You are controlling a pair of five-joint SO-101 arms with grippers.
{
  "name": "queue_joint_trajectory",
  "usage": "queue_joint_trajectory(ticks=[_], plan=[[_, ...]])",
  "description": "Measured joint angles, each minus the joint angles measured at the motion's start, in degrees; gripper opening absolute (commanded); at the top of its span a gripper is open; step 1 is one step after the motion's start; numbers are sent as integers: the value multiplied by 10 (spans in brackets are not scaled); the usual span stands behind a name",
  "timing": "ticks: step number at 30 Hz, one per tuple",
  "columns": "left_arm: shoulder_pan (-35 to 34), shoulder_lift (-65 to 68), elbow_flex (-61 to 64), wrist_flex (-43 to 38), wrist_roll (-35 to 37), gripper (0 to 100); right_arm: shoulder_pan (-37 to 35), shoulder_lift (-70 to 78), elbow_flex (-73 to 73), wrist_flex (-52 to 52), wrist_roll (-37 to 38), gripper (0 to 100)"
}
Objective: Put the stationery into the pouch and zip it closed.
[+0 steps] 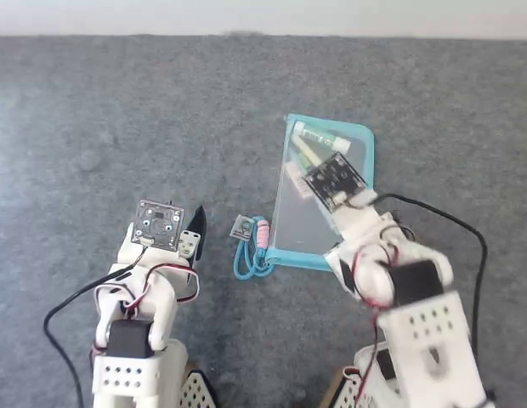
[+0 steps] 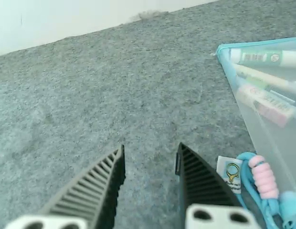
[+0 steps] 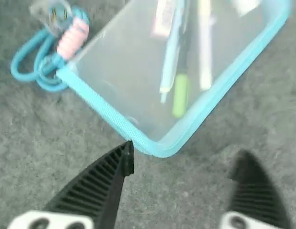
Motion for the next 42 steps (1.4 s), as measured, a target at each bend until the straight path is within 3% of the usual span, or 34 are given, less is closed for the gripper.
queue_joint_trajectory(ticks=[1, 15, 20, 34, 42], plan=[[0, 0, 0, 2, 0, 169, 1, -24, 13, -3, 0, 2], [0, 0, -28, 37, 34, 173, 151, -210, 267, -109, 0, 48], [43, 0, -28, 37, 96, 173, 193, -273, 339, -110, -2, 48], [87, -81, -47, 81, 111, 171, 195, -444, 455, -98, -3, 48], [166, -80, 59, 81, 111, 171, 195, -444, 455, -98, -3, 48]])
